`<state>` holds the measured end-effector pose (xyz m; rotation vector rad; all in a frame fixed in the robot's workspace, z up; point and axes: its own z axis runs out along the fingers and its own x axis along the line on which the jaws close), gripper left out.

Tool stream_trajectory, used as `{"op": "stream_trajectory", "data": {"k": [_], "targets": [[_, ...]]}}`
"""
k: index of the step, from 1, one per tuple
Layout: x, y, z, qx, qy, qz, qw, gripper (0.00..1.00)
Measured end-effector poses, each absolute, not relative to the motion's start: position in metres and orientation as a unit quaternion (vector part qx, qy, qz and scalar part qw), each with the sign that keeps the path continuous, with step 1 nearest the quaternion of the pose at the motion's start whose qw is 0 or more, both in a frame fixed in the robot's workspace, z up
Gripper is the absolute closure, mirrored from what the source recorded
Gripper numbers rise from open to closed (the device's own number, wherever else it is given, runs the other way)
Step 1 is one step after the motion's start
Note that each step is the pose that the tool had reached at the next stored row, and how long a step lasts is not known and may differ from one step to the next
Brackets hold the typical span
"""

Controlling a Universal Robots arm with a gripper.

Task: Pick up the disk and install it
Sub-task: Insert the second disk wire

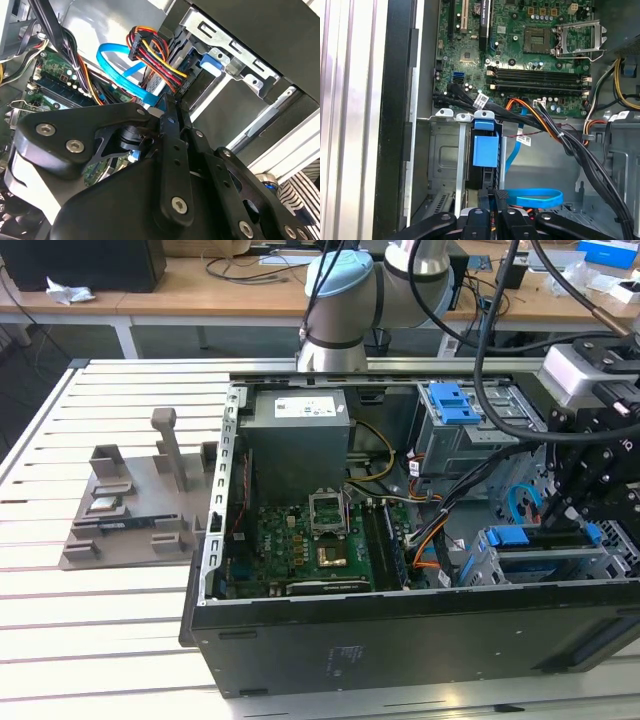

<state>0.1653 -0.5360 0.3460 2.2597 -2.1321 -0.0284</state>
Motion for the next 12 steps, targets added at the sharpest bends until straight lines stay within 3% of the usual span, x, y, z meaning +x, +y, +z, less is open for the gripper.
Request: {"op": "stream_trajectory", "data": {"k": [12], "targets": [[0.1675, -0.5367, 0.343, 0.727, -0.686, -0.009, 0.017, 0.84]]}}
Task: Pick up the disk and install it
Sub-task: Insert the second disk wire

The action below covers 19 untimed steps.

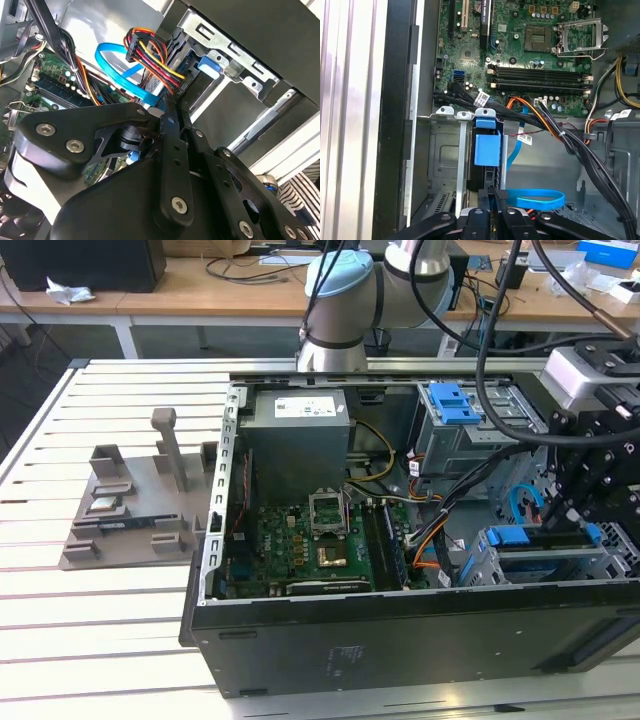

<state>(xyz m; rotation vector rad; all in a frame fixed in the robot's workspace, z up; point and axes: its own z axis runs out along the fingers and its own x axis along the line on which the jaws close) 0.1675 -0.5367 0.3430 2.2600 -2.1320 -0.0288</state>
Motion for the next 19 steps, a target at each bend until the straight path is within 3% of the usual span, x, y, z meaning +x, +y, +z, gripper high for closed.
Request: {"op": "stream_trajectory", "data": {"k": [7, 9, 10, 15, 18, 19], "targets": [[0.167, -0.537, 0.341, 0.727, -0.686, -0.009, 0.017, 0.84], [0.168, -0.537, 0.341, 0.727, -0.686, -0.009, 0.017, 0.83], [0.168, -0.537, 0.341, 0.727, -0.686, -0.009, 0.017, 0.76], [0.167, -0.536, 0.352, 0.727, -0.686, -0.009, 0.017, 0.76], [0.167, -0.533, 0.362, 0.727, -0.686, -0.009, 0.018, 0.89], [0.167, -0.532, 0.365, 0.727, -0.686, -0.009, 0.018, 0.89]]}}
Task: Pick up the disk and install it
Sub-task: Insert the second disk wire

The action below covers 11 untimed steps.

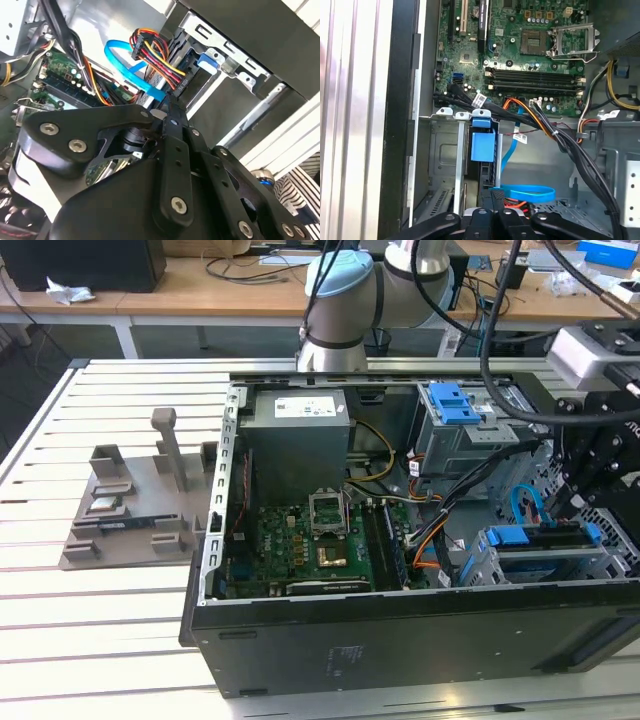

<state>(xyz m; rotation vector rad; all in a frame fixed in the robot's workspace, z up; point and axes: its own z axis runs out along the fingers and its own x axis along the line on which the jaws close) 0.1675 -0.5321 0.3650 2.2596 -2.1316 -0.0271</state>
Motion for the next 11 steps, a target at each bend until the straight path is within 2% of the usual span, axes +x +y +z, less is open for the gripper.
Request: {"op": "stream_trajectory", "data": {"k": [7, 11], "targets": [[0.167, -0.531, 0.391, 0.727, -0.686, -0.009, 0.018, 0.89], [0.167, -0.531, 0.394, 0.727, -0.686, -0.009, 0.017, 0.89]]}}
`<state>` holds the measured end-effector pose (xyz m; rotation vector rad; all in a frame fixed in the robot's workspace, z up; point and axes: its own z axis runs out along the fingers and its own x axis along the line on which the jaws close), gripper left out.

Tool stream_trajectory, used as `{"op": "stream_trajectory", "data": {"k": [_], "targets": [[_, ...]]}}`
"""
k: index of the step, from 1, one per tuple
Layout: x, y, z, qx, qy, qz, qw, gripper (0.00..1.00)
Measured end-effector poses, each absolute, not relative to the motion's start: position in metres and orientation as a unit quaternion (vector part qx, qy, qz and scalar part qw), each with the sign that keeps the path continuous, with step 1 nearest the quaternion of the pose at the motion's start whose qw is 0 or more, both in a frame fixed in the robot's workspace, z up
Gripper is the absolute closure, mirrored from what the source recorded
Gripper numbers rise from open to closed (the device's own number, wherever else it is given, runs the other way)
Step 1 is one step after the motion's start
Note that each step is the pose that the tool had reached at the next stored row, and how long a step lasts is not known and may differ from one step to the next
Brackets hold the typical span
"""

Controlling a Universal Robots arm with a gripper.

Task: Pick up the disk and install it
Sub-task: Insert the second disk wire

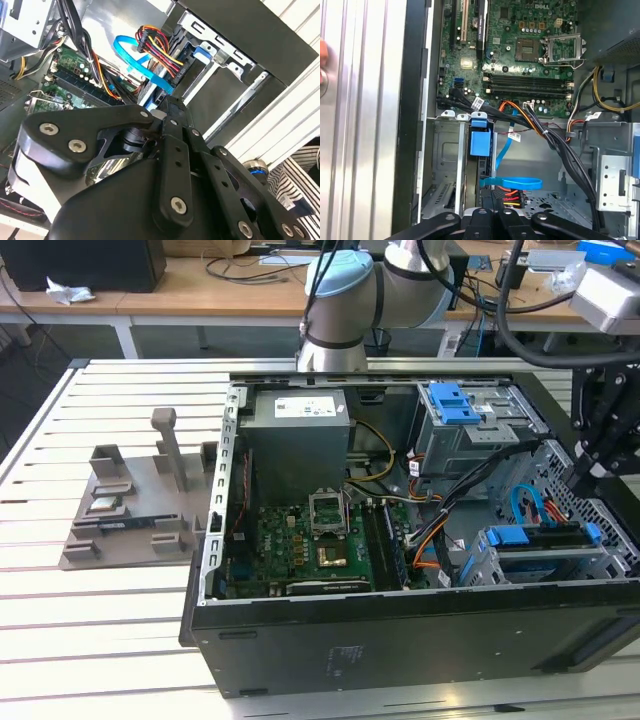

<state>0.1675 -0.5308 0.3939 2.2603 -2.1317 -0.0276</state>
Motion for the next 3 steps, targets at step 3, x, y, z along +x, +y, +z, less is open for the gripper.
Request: {"op": "stream_trajectory", "data": {"k": [3], "targets": [[0.1675, -0.5308, 0.3939, 0.727, -0.686, -0.009, 0.017, 0.89]]}}
